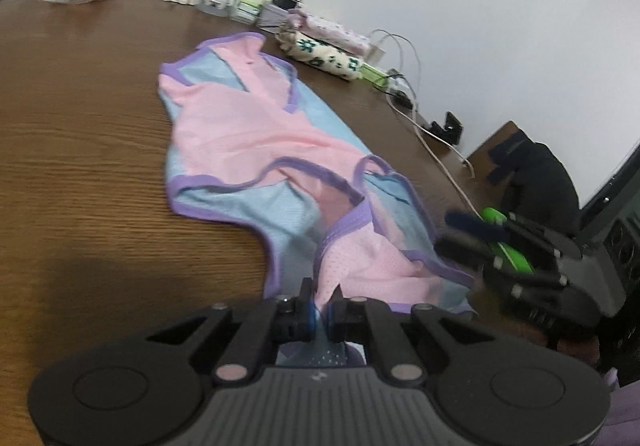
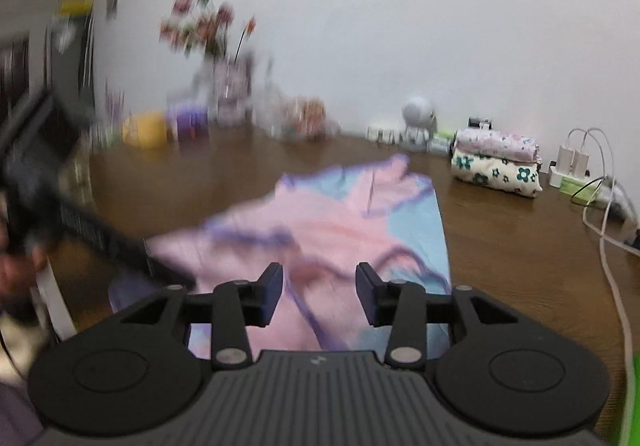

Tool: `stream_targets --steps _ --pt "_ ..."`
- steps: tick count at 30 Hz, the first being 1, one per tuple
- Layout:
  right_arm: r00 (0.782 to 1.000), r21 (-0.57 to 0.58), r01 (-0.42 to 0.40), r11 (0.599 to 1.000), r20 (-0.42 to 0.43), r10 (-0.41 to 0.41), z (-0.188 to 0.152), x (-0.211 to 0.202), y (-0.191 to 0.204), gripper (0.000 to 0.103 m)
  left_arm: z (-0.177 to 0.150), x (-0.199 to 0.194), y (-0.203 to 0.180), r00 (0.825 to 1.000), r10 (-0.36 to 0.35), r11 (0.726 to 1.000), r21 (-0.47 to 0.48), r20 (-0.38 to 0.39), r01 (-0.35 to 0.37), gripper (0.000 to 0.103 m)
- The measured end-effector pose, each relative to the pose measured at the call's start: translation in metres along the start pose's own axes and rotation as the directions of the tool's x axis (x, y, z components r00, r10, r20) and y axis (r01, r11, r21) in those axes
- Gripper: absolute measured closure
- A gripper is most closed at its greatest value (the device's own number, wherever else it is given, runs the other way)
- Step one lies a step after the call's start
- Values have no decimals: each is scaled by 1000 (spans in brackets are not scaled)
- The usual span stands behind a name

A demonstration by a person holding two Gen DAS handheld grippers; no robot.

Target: Fold clothes

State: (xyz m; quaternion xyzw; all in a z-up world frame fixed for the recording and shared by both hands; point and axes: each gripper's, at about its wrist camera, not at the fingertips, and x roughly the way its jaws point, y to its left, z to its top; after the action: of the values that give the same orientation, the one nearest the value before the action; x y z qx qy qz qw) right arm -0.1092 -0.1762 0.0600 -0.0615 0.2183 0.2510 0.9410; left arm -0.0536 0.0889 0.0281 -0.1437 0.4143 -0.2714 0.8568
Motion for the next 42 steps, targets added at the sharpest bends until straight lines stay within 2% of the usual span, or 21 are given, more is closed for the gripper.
stream_targets --steps 3,5,9,12,13,15,17,19,21,23,26,29,31,33,36,38,42 --pt "999 -3 -2 1000 -32 2 -6 3 0 65 -3 -9 8 1000 26 1000 -8 12 -26 98" --pt "999 -5 -3 1000 -53 3 -10 4 0 74 -4 -12 10 999 43 999 -7 3 -43 97" --pt "995 -9 -5 1000 -95 4 -18 8 -1 74 -9 -20 15 994 111 994 6 -2 -111 96" --pt "992 -12 -7 1000 -126 6 -24 11 -1 74 -12 -37 16 983 182 983 13 28 -182 94" --pt "991 -12 -8 1000 -137 6 -26 12 -1 72 -14 -46 14 978 203 979 24 51 -204 88" --pt "987 -14 -9 1000 -158 7 -30 13 -1 72 -16 -61 6 964 246 965 66 105 -253 70" --pt "989 -23 -9 1000 -149 5 -29 10 -1 72 -18 -73 -5 959 244 960 106 144 -260 68" --pt "993 -37 -34 999 -115 30 -25 -1 0 72 -21 -76 -15 966 207 963 144 156 -229 65" --pt "994 -64 -81 995 -83 76 -22 -11 2 70 -25 -68 -27 976 172 960 200 137 -198 64" --pt "992 -106 -120 987 -61 114 -22 -20 8 65 -31 -55 -38 980 168 947 260 107 -190 66" --pt "986 -126 -160 979 -60 154 -28 -21 15 66 -39 -39 -47 982 176 932 310 67 -188 69" --pt "982 -109 -174 979 -95 164 -32 -11 18 66 -45 -29 -50 972 228 912 338 48 -231 70" --pt "979 -104 -187 977 -103 177 -33 -5 20 66 -49 -24 -51 956 287 889 359 50 -286 70" --pt "977 -107 -196 975 -109 185 -34 -1 23 69 -54 -26 -49 951 304 878 371 57 -303 70" --pt "978 -117 -185 976 -116 172 -38 0 25 72 -56 -32 -48 956 288 884 367 61 -290 70" --pt "981 -119 -172 978 -116 158 -37 -3 23 86 -57 -29 -52 947 313 870 379 72 -316 70" --pt "990 -146 -90 985 -117 73 -37 -1 21 96 -57 -23 -57 940 329 854 398 86 -335 70"
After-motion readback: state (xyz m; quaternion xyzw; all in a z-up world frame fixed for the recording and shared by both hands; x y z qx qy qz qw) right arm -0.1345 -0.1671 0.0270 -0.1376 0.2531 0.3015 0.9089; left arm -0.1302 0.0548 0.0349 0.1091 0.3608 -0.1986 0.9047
